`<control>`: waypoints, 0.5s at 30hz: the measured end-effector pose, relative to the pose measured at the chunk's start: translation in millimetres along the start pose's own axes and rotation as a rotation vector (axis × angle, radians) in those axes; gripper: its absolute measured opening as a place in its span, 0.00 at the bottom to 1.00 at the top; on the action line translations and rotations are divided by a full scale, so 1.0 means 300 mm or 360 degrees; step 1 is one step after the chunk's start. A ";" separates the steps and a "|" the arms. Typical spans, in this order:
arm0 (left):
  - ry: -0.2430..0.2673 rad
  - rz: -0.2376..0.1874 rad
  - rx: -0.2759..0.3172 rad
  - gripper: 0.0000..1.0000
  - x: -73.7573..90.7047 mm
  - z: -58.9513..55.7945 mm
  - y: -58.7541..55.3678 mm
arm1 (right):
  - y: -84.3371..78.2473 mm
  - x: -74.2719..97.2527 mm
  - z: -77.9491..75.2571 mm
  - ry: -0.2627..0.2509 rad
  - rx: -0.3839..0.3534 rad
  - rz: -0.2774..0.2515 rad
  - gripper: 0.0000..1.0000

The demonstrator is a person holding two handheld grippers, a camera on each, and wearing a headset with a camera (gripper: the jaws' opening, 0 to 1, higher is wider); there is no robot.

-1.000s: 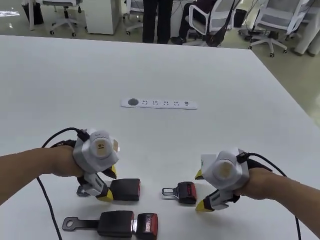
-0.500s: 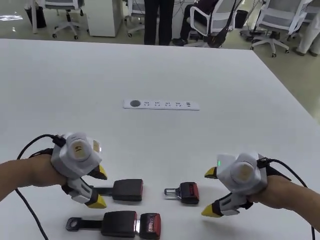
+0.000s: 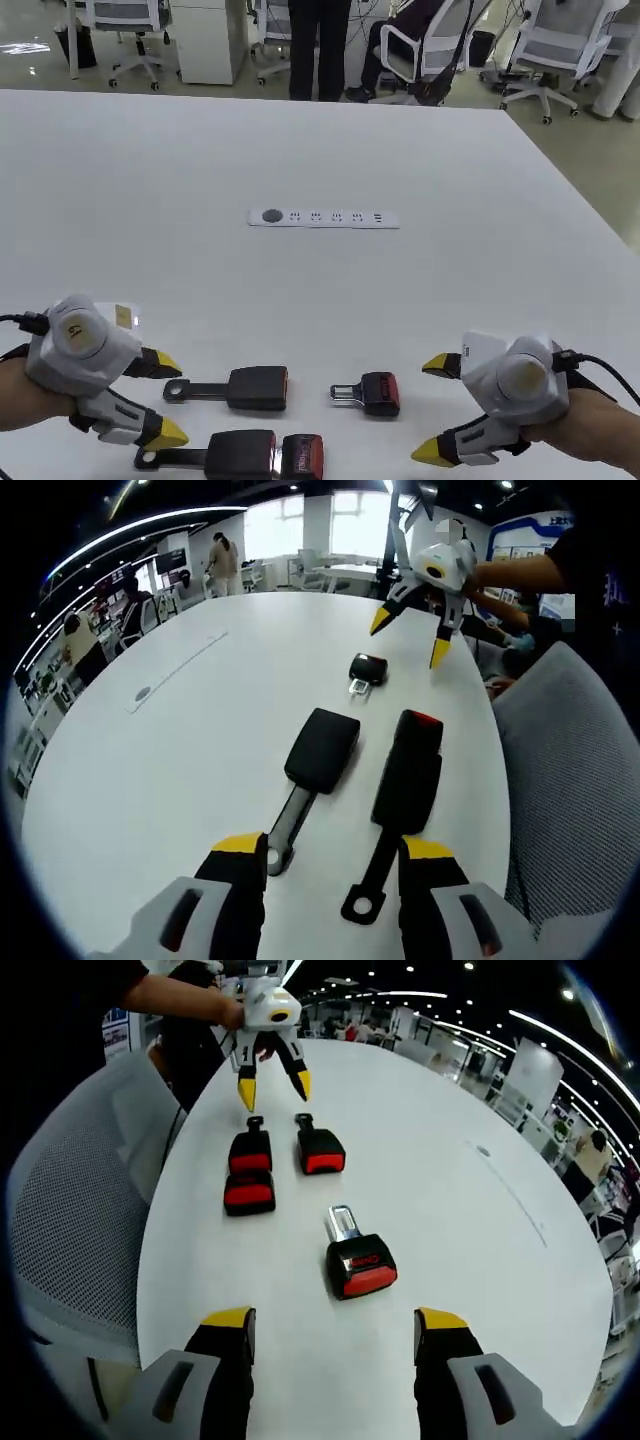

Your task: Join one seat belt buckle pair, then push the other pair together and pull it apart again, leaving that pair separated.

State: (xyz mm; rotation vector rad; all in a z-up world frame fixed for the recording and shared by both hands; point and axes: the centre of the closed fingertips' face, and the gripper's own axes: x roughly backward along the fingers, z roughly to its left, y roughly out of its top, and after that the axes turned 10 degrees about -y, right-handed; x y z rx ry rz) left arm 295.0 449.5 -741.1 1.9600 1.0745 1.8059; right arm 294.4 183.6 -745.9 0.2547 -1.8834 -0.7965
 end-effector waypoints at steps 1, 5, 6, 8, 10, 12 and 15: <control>-0.0002 -0.0036 0.0009 0.55 0.004 -0.010 0.000 | 0.005 0.006 0.010 -0.0004 -0.0039 -0.0027 0.64; 0.0019 -0.0125 0.0037 0.60 0.013 -0.040 -0.007 | -0.009 0.018 0.040 -0.0015 -0.0077 -0.0048 0.66; 0.0032 -0.0153 0.0049 0.62 0.012 -0.054 -0.006 | -0.011 0.023 0.051 -0.0022 -0.0091 -0.0055 0.66; 0.0068 -0.0209 0.0063 0.64 0.018 -0.061 -0.007 | -0.011 0.026 0.064 -0.0046 -0.0130 -0.0083 0.67; 0.0116 -0.0312 0.0092 0.65 0.025 -0.067 0.003 | -0.001 0.028 0.069 -0.0084 -0.0159 -0.0130 0.68; 0.0138 -0.0356 0.0097 0.68 0.030 -0.085 0.007 | 0.005 0.030 0.091 -0.0093 -0.0221 -0.0161 0.71; 0.0186 -0.0404 0.0111 0.72 0.035 -0.107 0.002 | 0.020 0.036 0.105 -0.0134 -0.0279 -0.0214 0.75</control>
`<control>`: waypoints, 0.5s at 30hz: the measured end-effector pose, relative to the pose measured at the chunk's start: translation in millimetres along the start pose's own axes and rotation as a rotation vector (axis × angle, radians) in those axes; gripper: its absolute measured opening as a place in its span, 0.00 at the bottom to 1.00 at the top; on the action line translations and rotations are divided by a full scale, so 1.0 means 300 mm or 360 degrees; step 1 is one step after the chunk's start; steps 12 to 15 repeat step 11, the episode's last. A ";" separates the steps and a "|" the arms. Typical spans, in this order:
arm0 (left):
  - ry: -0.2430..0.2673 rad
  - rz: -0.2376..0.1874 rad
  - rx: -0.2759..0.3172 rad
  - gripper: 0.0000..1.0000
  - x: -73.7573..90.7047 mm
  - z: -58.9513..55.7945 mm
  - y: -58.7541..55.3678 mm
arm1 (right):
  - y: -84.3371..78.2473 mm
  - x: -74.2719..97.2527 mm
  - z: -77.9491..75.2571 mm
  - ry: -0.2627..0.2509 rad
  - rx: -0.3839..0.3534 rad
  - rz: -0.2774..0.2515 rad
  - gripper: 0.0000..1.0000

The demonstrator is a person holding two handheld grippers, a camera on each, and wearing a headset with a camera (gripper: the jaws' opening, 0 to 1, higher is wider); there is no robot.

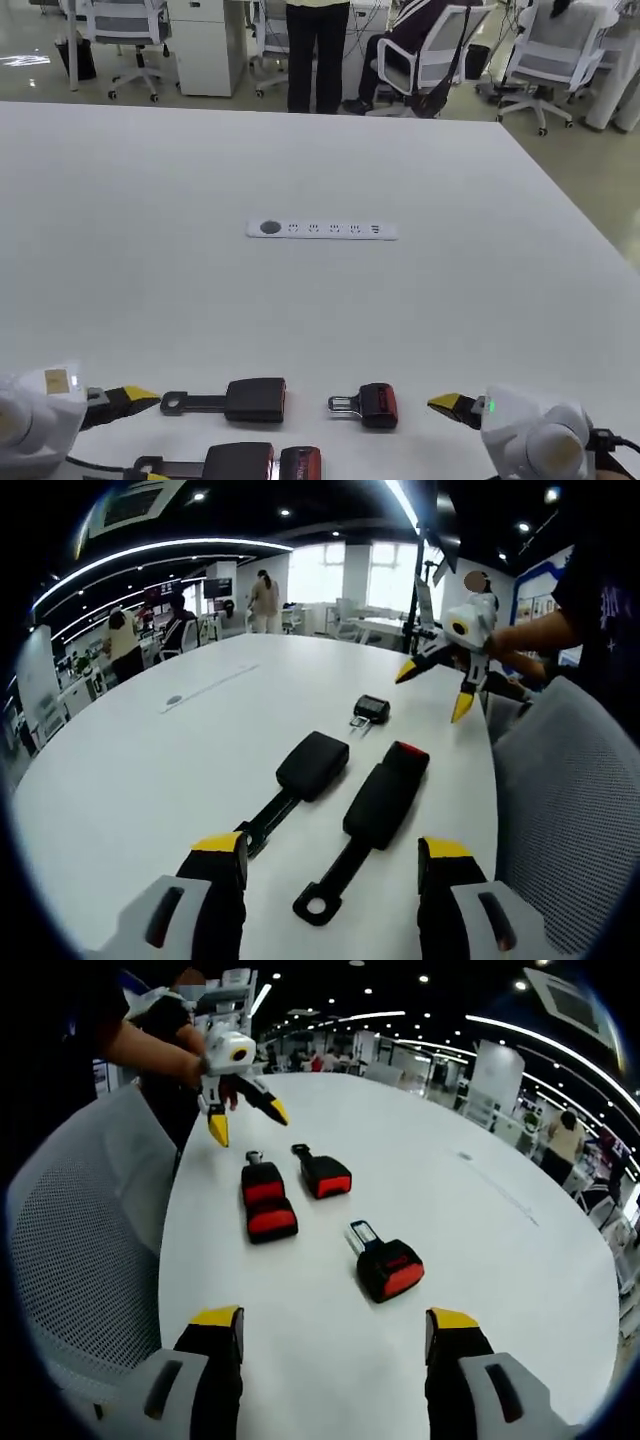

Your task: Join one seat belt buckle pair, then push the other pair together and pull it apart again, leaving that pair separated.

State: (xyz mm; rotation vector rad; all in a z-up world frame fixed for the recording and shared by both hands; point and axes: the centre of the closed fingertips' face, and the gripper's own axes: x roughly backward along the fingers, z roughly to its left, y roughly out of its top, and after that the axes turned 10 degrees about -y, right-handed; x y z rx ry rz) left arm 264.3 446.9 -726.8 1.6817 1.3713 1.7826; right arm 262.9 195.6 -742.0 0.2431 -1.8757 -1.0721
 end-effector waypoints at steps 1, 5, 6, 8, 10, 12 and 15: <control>0.0026 -0.0029 0.0006 0.74 0.003 -0.008 0.003 | 0.008 0.000 0.000 -0.0019 -0.0044 -0.0028 0.77; 0.0053 -0.0101 0.0032 0.85 0.007 -0.040 0.006 | 0.037 0.006 0.005 -0.0062 -0.0156 -0.0105 0.85; 0.0064 -0.0110 0.0037 0.87 0.008 -0.044 0.009 | 0.046 0.011 0.010 -0.0062 -0.0187 -0.0111 0.86; 0.0077 -0.0164 0.0056 0.89 0.011 -0.056 0.017 | 0.034 -0.003 0.006 -0.0076 -0.0247 -0.0121 0.91; 0.0077 -0.0186 0.0080 0.92 0.010 -0.064 0.016 | 0.047 0.000 0.007 -0.0102 -0.0274 -0.0156 0.98; 0.0087 -0.0186 0.0083 0.95 0.009 -0.064 0.012 | 0.047 -0.003 0.010 -0.0113 -0.0279 -0.0173 0.99; 0.0087 -0.0186 0.0083 0.95 0.009 -0.064 0.012 | 0.047 -0.003 0.010 -0.0113 -0.0279 -0.0173 0.99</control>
